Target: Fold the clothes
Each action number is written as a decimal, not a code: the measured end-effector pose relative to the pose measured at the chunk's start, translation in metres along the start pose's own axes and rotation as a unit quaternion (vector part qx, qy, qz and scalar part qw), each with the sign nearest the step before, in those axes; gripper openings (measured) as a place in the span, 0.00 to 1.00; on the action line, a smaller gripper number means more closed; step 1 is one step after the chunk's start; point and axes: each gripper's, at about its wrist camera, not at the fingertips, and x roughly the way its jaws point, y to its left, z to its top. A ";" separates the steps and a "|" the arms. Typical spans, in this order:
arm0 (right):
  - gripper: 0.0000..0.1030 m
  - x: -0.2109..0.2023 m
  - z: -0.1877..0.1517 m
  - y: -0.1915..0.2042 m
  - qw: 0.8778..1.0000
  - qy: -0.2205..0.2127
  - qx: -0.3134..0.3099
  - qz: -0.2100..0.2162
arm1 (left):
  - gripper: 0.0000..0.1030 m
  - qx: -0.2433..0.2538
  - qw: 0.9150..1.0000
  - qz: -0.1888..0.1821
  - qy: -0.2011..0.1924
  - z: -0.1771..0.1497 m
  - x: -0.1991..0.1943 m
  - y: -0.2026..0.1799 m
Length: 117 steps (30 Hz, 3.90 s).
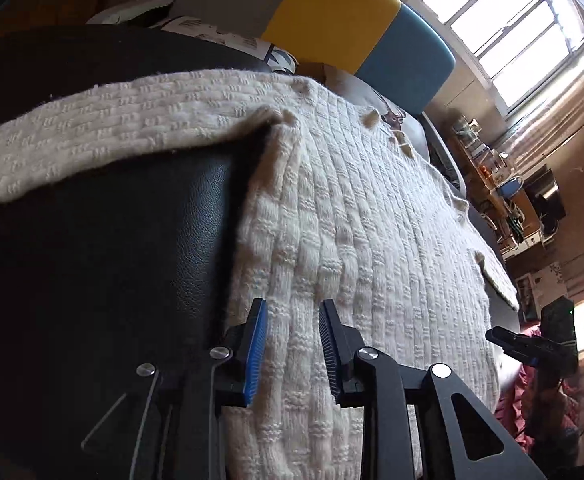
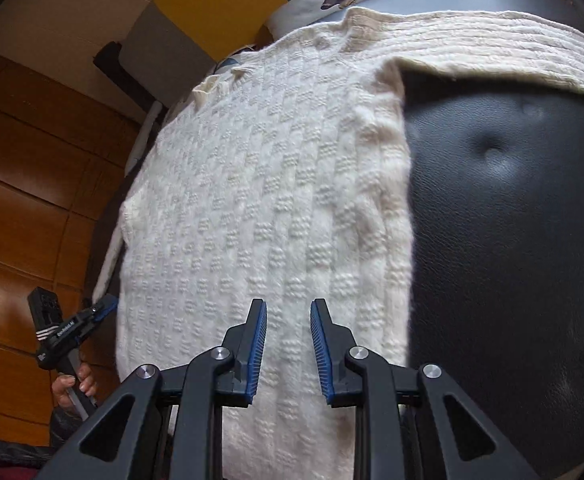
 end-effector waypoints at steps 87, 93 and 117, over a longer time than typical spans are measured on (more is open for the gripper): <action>0.06 -0.077 0.129 -0.162 0.974 -0.188 0.028 -0.120 | 0.44 0.025 0.898 -0.236 0.369 0.075 0.349 -0.509; 0.15 -0.079 0.131 -0.163 0.971 -0.198 0.034 -0.127 | 0.08 0.081 0.920 -0.199 0.329 0.077 0.340 -0.509; 0.85 -0.007 0.079 -0.172 0.766 -0.248 0.420 0.418 | 0.07 0.093 0.949 -0.294 0.070 0.235 0.127 -0.420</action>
